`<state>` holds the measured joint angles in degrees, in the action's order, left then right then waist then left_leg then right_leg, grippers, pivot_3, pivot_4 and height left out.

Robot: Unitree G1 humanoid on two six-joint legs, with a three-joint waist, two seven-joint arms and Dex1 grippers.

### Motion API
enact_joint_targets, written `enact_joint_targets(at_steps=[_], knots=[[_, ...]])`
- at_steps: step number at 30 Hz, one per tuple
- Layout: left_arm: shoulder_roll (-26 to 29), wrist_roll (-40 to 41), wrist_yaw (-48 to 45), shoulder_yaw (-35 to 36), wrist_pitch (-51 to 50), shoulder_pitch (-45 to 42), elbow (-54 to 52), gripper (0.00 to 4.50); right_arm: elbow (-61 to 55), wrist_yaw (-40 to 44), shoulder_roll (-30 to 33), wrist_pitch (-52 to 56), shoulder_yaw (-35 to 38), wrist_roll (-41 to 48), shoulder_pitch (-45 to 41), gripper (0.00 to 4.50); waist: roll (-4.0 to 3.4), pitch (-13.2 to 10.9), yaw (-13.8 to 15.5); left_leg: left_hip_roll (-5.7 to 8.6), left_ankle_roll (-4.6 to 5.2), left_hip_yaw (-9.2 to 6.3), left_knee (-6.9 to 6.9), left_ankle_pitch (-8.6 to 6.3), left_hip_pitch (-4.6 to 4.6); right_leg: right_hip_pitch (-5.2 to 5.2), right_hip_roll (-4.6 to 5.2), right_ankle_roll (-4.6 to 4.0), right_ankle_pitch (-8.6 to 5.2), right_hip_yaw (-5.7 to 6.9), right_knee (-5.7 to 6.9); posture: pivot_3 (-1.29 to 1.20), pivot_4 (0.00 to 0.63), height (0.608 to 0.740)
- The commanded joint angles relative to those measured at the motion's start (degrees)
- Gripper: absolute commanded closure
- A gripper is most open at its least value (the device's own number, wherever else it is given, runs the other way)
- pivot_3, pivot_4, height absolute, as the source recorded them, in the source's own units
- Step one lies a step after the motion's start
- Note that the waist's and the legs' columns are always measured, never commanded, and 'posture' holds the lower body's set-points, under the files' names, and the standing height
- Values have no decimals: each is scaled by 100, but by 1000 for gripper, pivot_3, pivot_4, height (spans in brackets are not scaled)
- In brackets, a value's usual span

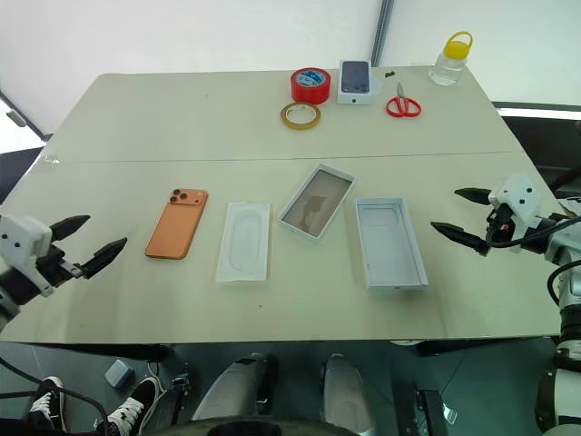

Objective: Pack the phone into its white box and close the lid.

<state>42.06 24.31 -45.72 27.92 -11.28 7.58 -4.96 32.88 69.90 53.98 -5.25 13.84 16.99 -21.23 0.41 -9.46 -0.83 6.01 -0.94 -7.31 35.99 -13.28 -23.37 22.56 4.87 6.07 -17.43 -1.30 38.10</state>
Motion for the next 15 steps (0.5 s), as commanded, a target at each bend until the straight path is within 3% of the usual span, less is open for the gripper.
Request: enact_joint_targets(at_steps=[1,5,10,15], knots=[[44,131,205,-11,-347,-195,-419,0,-257,-70,-28,36,-3,26,-209,49,0,0,1,0,0,0,0,0,0,0,0,0,0,0,0,0,150,740],[-13,231,391,-138,-842,-316,-730,0,-589,-126,-127,164,-92,57,-226,49,-1,0,-1,0,0,0,0,0,0,0,0,1,0,0,0,0,150,740],[-500,911,1042,-671,-2167,-523,-1750,0,-2516,-367,-618,886,-675,225,-432,49,-3,-1,-32,-2,0,0,4,0,0,2,-3,2,1,-3,4,0,150,740],[-1133,1966,1802,-876,-3457,-751,-2242,0,-3153,-356,-731,1202,-1172,52,-676,49,1,-2,47,-1,0,-3,6,0,-5,3,-5,3,1,0,1,0,150,740]])
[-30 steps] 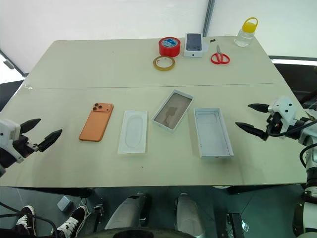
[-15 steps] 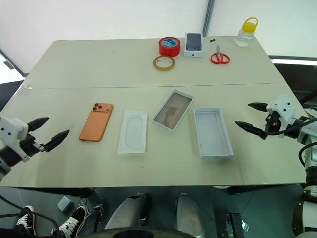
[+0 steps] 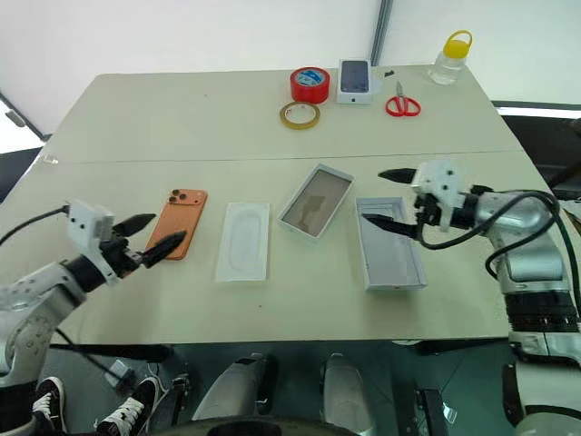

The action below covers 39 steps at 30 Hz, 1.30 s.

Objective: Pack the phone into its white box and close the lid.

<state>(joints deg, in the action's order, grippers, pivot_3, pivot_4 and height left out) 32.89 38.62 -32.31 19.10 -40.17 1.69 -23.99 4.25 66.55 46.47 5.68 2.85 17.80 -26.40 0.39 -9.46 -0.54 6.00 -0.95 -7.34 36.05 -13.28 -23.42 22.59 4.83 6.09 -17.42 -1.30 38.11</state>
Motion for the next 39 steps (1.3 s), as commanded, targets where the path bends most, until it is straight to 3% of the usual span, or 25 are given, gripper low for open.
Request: enact_joint_targets(at_steps=[1,9,16,27,30,34,39], knots=[[-348,629,671,-62,-785,-207,-353,0,-295,-26,-24,179,-121,-9,-221,49,4,-1,27,1,0,-3,3,0,0,-3,0,0,0,3,-1,0,150,740],[-1050,1266,1619,-473,-1984,-461,-307,0,-136,28,-140,-40,-344,-167,-401,49,7,-1,-7,4,1,-2,4,0,0,-3,1,0,0,2,2,0,150,740],[-1220,1263,1950,-677,-2464,-851,210,0,-131,43,-255,-62,-429,-203,-599,49,6,0,-7,3,-3,-2,7,2,3,-6,-3,0,0,2,3,0,150,740],[-1889,1746,2222,-421,-2722,-1226,879,0,-148,-34,-298,-107,-399,-287,-582,49,-1,5,45,8,-3,-2,10,2,5,-14,3,1,0,4,-1,0,150,740],[-1976,1847,2280,-377,-2779,-1228,871,883,-189,-60,-314,-87,-377,-264,-591,0,0,4,81,8,-4,-2,10,2,5,-14,3,1,0,4,-1,0,150,740],[-1941,1807,2316,-327,-2835,-1251,925,2935,-230,-80,-309,-77,-373,-246,-589,0,1,3,98,8,-15,-1,9,9,4,-11,3,1,-1,3,-3,0,150,740],[-1866,1657,2301,-327,-2813,-1306,1062,2935,-197,-95,-323,-119,-384,-262,-579,0,2,3,100,8,-14,0,9,8,4,-11,3,1,-1,2,-3,0,150,740]])
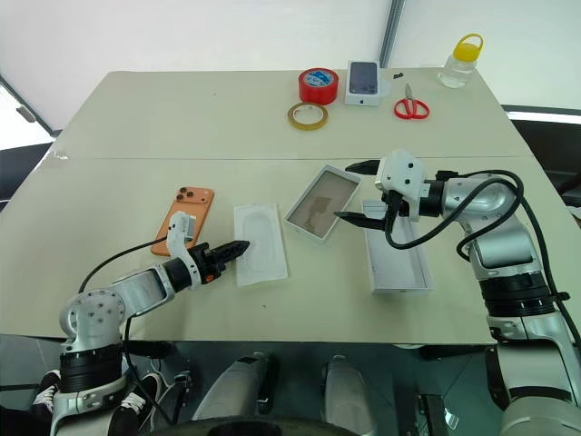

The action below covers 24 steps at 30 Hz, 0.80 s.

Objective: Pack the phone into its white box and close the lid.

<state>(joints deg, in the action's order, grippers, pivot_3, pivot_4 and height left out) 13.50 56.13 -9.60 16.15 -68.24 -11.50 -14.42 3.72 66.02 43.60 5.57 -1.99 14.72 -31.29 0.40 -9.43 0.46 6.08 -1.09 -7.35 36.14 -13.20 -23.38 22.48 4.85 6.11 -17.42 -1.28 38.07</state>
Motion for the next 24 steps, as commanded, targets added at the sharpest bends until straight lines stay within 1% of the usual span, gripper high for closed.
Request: enact_joint_targets(at_steps=[1,5,7,8,9,10,13,16,18,20,22,24], knots=[[86,-136,27,-50,25,12,123,2935,-130,-48,-41,-120,98,39,-88,0,0,0,-1,0,0,0,0,0,0,0,0,0,0,0,0,0,150,740],[40,-91,-12,-45,50,56,104,2935,-147,-85,-43,-125,105,39,-83,0,0,0,0,0,0,0,0,0,0,0,0,0,0,0,0,0,150,740],[17,-72,-12,-61,38,97,55,3524,-167,-95,-38,-121,107,42,-74,0,0,0,-1,0,0,0,0,0,0,0,0,0,0,0,0,0,150,740],[7,-64,-7,-77,27,118,24,3889,-172,-96,-38,-117,106,44,-76,0,0,0,-3,0,0,0,0,0,0,1,0,0,0,0,0,0,150,740],[-11,-45,9,-79,13,131,2,4400,-176,-97,-42,-110,106,52,-78,0,1,0,-1,0,0,0,0,0,0,1,0,0,0,-1,0,0,150,740],[-24,-31,27,-76,4,144,-18,4464,-184,-99,-46,-104,103,56,-79,0,0,0,7,0,0,0,-1,0,-1,2,0,0,0,-1,0,0,150,740],[-57,52,67,2,-29,144,-18,4464,-228,-124,-92,-84,67,55,-58,0,1,0,7,0,0,0,-1,0,-1,2,0,0,0,-1,0,0,150,740],[-16,226,152,252,-86,39,64,4464,-517,-255,-278,163,-141,48,88,0,1,-1,-2,-2,0,0,-1,0,0,2,-2,0,0,-1,0,0,150,740],[118,194,169,333,-30,-29,74,4464,-813,-464,-508,759,-402,57,186,0,3,-1,-30,-5,0,0,-3,0,0,5,-5,0,0,-2,1,0,150,740],[284,288,173,461,-61,-116,75,4464,-863,-715,-678,1146,-735,-236,256,0,3,-1,-51,-7,0,-2,-3,0,-1,9,-7,-1,0,-3,5,0,150,740],[477,452,162,672,-114,-220,108,4464,-900,-1029,-915,1381,-1031,-517,270,0,3,-1,-77,-6,-10,-4,-4,6,-1,10,-8,-1,0,-2,6,0,150,740],[665,352,142,726,-45,-273,111,4464,-938,-1145,-1069,1577,-1156,-570,246,0,3,-1,-100,-5,-20,-5,-5,12,-4,14,-8,-1,0,-2,7,0,150,740]])
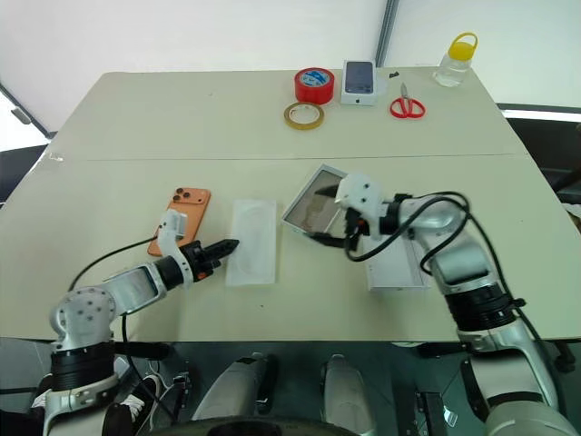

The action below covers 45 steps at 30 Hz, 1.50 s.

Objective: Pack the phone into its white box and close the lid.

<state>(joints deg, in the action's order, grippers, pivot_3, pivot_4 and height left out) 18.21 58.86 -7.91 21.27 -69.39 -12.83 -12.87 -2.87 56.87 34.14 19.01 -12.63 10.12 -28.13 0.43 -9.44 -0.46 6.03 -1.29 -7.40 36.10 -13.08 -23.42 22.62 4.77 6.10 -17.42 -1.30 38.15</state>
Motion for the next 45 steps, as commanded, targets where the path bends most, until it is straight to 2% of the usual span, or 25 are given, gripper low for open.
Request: enact_joint_targets(at_steps=[1,7,8,10,15,17,20,25,29,35,39,40,41,43,45], knots=[[286,49,-72,214,91,-163,-45,4464,-222,-283,-172,299,-147,-172,-105,0,0,0,-12,1,-2,0,0,1,-2,2,0,0,0,0,0,0,150,740],[496,-98,-286,203,507,-315,-116,4464,467,-676,-567,585,-261,-436,-429,0,3,-1,-18,2,-4,-1,-1,3,-2,0,1,0,0,1,-1,0,150,740],[521,-186,-325,143,599,-314,-152,4493,526,-667,-594,541,-261,-441,-456,260,3,-1,-19,2,-5,-1,-1,3,-2,1,1,0,0,2,-1,0,150,740],[528,-175,-304,130,601,-370,-147,4500,573,-532,-616,567,-332,-418,-452,892,3,-1,-20,2,-5,-1,-3,3,-2,1,1,0,0,1,-1,0,150,740],[583,-195,-301,127,725,-492,-209,4500,889,-548,-551,112,-820,-1071,-514,3581,3,-1,-38,2,-5,-1,-4,3,-2,3,-1,0,1,1,0,0,150,740],[559,-138,-252,157,714,-513,-190,4500,991,-542,-537,56,-924,-1245,-576,4462,2,-1,-52,1,-5,-1,-5,3,-1,4,-1,0,1,1,1,0,150,740],[590,-188,-290,120,760,-502,-157,4500,1001,-399,-542,45,-899,-1229,-667,4462,5,1,-49,0,-7,-1,-4,4,1,2,-3,0,1,0,2,0,150,740],[533,133,-162,232,558,-675,-84,4500,376,85,-535,11,-732,-765,-622,4462,7,-1,-41,0,-7,-2,-4,4,-1,3,-3,0,1,1,2,0,150,740],[436,697,34,406,330,-915,37,4500,-20,476,-359,-467,-870,-744,-458,4462,11,-3,-32,1,-7,-3,-3,4,-1,2,-2,1,1,2,0,0,150,740],[258,876,357,237,326,-1044,34,4500,-106,689,-474,-402,-1070,-743,-337,4462,13,-3,-38,1,-7,-5,-3,4,-1,3,-3,1,1,3,2,0,150,740],[0,754,559,43,473,-1075,10,4500,-51,681,-592,-196,-1116,-755,-381,3211,16,-4,-36,1,-9,-5,-1,5,-1,1,-2,1,1,3,1,0,150,740],[-67,750,607,3,501,-1065,1,4500,-32,675,-602,-209,-1096,-764,-399,2568,16,-4,-31,1,-9,-5,-2,5,-1,1,-2,1,1,2,2,0,150,740],[-129,732,662,-56,500,-1027,-19,4500,-35,636,-583,-211,-1055,-803,-414,2195,16,-4,-27,1,-10,-5,-2,6,-1,1,-2,1,1,3,2,0,150,740],[-199,646,692,-208,519,-926,-138,4500,-79,573,-523,-115,-876,-757,-441,1173,17,-5,-28,2,-12,-5,-1,7,-1,1,-2,1,1,3,1,0,150,740],[-256,576,689,-292,594,-836,-233,4500,-276,735,-433,272,-556,-324,-420,1173,17,-5,-27,2,-12,-5,-1,7,-1,1,-2,1,1,2,1,0,150,740]])
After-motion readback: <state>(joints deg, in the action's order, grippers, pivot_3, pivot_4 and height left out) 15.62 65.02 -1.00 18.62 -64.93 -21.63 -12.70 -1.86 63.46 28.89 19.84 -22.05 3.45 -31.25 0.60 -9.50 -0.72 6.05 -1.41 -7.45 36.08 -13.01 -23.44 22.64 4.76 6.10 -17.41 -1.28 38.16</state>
